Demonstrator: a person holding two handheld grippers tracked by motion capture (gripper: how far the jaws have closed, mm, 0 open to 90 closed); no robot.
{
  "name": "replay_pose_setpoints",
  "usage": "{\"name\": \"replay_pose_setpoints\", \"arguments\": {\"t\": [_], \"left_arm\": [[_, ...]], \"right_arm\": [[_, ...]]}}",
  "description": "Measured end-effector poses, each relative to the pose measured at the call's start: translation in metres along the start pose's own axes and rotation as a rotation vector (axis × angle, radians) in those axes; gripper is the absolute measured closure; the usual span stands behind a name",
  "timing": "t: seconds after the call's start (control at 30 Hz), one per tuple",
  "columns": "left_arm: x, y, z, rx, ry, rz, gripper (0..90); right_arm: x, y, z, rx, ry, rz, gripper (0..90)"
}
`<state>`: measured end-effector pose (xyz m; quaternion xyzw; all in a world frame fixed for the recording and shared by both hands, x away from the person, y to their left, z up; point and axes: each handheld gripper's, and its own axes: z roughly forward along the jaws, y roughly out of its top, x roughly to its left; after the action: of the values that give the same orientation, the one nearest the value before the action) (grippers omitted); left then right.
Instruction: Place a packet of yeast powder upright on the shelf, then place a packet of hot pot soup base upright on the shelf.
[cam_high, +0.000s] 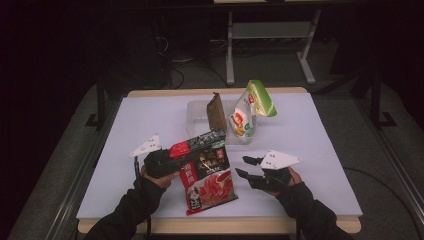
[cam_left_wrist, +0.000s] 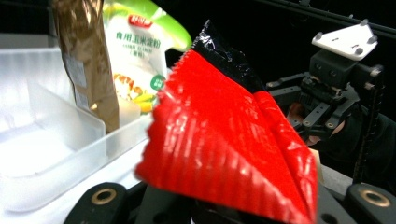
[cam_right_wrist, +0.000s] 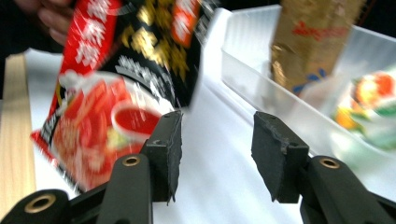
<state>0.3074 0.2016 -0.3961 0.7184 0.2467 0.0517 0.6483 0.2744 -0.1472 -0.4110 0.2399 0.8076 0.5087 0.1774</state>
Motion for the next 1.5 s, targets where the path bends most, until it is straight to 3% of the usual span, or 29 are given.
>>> {"name": "replay_pose_setpoints", "arguments": {"t": [0.17,0.37,0.57,1.0,1.3,1.5], "left_arm": [[-0.007,0.007,-0.005,-0.021,0.042,0.045,78.0],[-0.007,0.011,-0.011,-0.051,0.091,0.064,78.3],[-0.004,0.017,-0.021,-0.088,0.138,0.082,78.3],[0.001,0.028,-0.033,-0.133,0.231,0.100,78.0],[-0.005,0.040,-0.038,-0.169,0.293,0.139,77.8],[-0.007,0.048,-0.040,-0.189,0.323,0.146,77.8]], "right_arm": [[-0.008,-0.013,-0.017,0.029,-0.058,-0.028,48.5],[-0.019,-0.028,-0.033,0.031,-0.112,0.014,47.2],[-0.022,-0.030,-0.037,0.021,-0.141,0.003,44.8],[-0.020,-0.034,-0.037,0.014,-0.124,0.001,45.3],[-0.018,-0.039,-0.036,-0.004,-0.084,0.023,49.1],[-0.016,-0.041,-0.032,0.013,-0.076,0.012,48.3]]}}
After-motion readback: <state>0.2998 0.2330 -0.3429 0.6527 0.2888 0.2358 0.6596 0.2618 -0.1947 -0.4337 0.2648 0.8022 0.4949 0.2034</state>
